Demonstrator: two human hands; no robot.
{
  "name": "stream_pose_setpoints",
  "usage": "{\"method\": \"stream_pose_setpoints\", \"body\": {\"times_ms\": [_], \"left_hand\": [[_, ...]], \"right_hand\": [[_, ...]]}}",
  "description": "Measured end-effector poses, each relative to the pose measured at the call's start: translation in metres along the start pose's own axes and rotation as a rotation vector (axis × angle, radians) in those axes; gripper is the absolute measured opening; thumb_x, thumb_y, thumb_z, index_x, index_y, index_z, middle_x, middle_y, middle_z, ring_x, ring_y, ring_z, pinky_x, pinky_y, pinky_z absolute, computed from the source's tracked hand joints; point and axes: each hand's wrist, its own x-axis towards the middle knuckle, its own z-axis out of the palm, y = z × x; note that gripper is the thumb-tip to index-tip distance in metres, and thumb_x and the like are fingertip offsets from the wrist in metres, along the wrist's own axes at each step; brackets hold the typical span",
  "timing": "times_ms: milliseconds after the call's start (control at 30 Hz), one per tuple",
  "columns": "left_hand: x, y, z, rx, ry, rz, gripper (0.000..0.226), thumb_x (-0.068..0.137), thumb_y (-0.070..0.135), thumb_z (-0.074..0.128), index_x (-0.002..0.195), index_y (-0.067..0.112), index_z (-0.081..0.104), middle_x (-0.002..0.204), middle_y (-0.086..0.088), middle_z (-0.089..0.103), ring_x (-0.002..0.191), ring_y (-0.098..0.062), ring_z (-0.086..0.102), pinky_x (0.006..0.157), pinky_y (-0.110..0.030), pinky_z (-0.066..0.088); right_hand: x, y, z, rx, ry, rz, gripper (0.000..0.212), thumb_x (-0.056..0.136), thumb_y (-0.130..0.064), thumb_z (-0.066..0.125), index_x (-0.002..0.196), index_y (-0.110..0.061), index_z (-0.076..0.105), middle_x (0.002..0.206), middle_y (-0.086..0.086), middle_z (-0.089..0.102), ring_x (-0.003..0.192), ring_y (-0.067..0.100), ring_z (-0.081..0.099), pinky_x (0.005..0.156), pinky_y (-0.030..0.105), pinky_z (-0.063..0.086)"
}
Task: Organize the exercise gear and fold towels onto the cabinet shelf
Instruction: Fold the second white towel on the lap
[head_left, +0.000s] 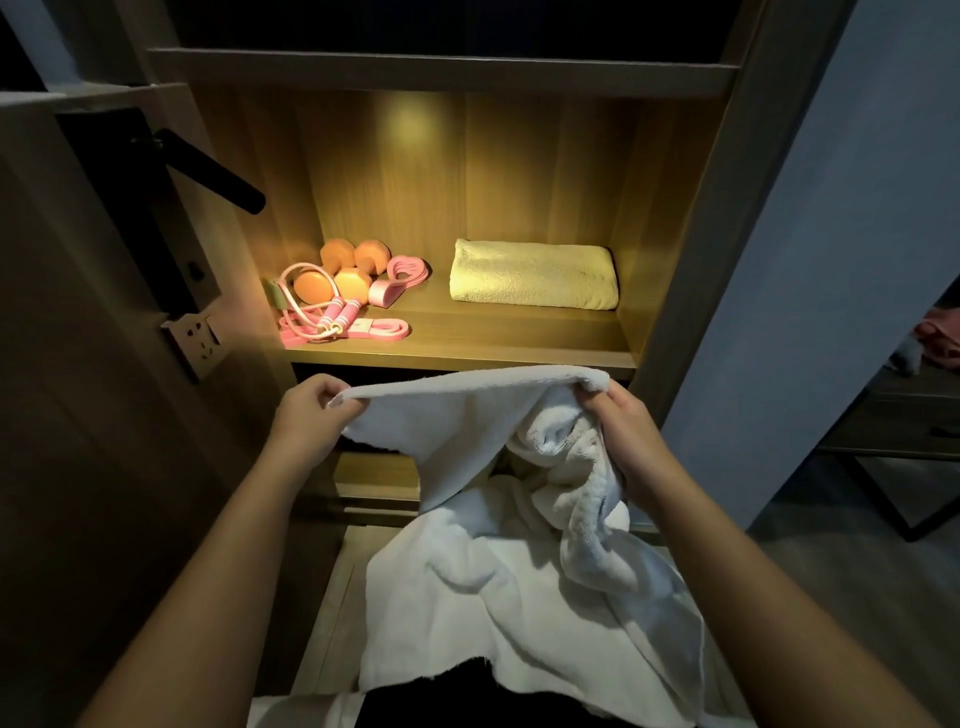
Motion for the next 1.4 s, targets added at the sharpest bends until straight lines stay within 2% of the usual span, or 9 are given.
{"method": "stream_pose_setpoints", "body": {"times_ms": [233,467,633,700,800,933,1133,1267,1400], "left_hand": [[-0.006,0.011,0.017,-0.827,0.077,-0.351,0.015,0.091,0.036,0.065,0.101,0.025,0.064,0.108,0.000,0.065,0.102,-0.018,0.063,0.081,-0.031,0.053],[-0.016,0.029,0.037,-0.363,-0.001,-0.065,0.023,0.098,0.041,0.051,0.087,0.024,0.063,0.093,-0.005,0.066,0.091,-0.022,0.063,0.080,-0.041,0.052],[-0.032,0.032,0.066,0.072,-0.479,0.277,0.048,0.082,0.039,0.073,0.127,0.037,0.056,0.120,0.024,0.054,0.108,0.002,0.051,0.088,-0.027,0.046],[-0.036,0.034,0.079,0.171,-0.554,0.302,0.039,0.079,0.040,0.075,0.116,0.040,0.062,0.111,0.021,0.062,0.103,-0.004,0.058,0.080,-0.024,0.048],[-0.032,0.035,0.083,0.023,-0.376,0.182,0.008,0.080,0.029,0.076,0.080,0.027,0.068,0.082,0.003,0.069,0.080,-0.016,0.064,0.068,-0.029,0.047],[-0.014,0.025,0.055,-0.193,0.082,-0.061,0.019,0.086,0.027,0.066,0.079,0.010,0.062,0.077,-0.011,0.063,0.075,-0.024,0.058,0.061,-0.031,0.040],[-0.019,0.053,0.051,0.072,-0.178,0.264,0.077,0.078,0.038,0.077,0.141,0.050,0.035,0.102,0.026,0.046,0.084,-0.002,0.056,0.061,-0.017,0.044],[-0.024,0.085,0.067,0.207,-0.459,0.496,0.053,0.076,0.053,0.071,0.127,0.048,0.055,0.109,0.023,0.063,0.100,-0.003,0.060,0.081,-0.024,0.048],[-0.007,0.105,0.070,0.155,-0.245,0.486,0.016,0.087,0.041,0.063,0.082,0.026,0.065,0.080,0.006,0.066,0.079,-0.016,0.059,0.066,-0.034,0.044]], "right_hand": [[0.001,0.003,0.000,0.040,-0.012,0.050,0.028,0.097,-0.015,0.049,0.089,-0.028,0.073,0.087,0.000,0.075,0.081,0.011,0.071,0.066,0.022,0.054],[-0.002,0.015,-0.008,-0.157,-0.042,0.088,0.014,0.096,-0.023,0.056,0.100,-0.025,0.070,0.092,0.001,0.075,0.090,0.019,0.071,0.082,0.037,0.056],[-0.010,0.024,0.001,-0.310,-0.196,0.050,0.015,0.092,-0.028,0.064,0.106,-0.029,0.067,0.100,-0.003,0.072,0.093,0.013,0.068,0.080,0.031,0.057],[-0.013,0.024,0.006,-0.383,-0.250,0.017,0.017,0.089,-0.027,0.067,0.105,-0.030,0.065,0.102,-0.005,0.067,0.095,0.012,0.066,0.080,0.030,0.057],[-0.013,0.023,0.001,-0.433,-0.228,-0.007,0.029,0.084,-0.024,0.073,0.110,-0.031,0.062,0.108,-0.009,0.062,0.098,0.009,0.061,0.082,0.030,0.055],[-0.014,0.030,-0.020,-0.712,-0.077,0.068,0.018,0.082,-0.018,0.067,0.100,-0.016,0.065,0.096,0.001,0.066,0.091,0.020,0.062,0.079,0.038,0.051],[-0.006,0.005,-0.003,-0.687,-0.075,-0.216,0.017,0.088,-0.005,0.061,0.098,-0.017,0.068,0.092,-0.007,0.066,0.087,0.010,0.060,0.070,0.017,0.044],[0.009,-0.032,0.018,-0.718,-0.147,-0.342,0.018,0.088,-0.006,0.062,0.099,-0.019,0.068,0.091,-0.005,0.067,0.085,0.008,0.059,0.072,0.025,0.045],[0.021,-0.059,0.018,-0.818,-0.105,-0.400,0.013,0.085,-0.009,0.061,0.096,-0.013,0.065,0.089,0.002,0.067,0.084,0.018,0.060,0.070,0.036,0.046]]}}
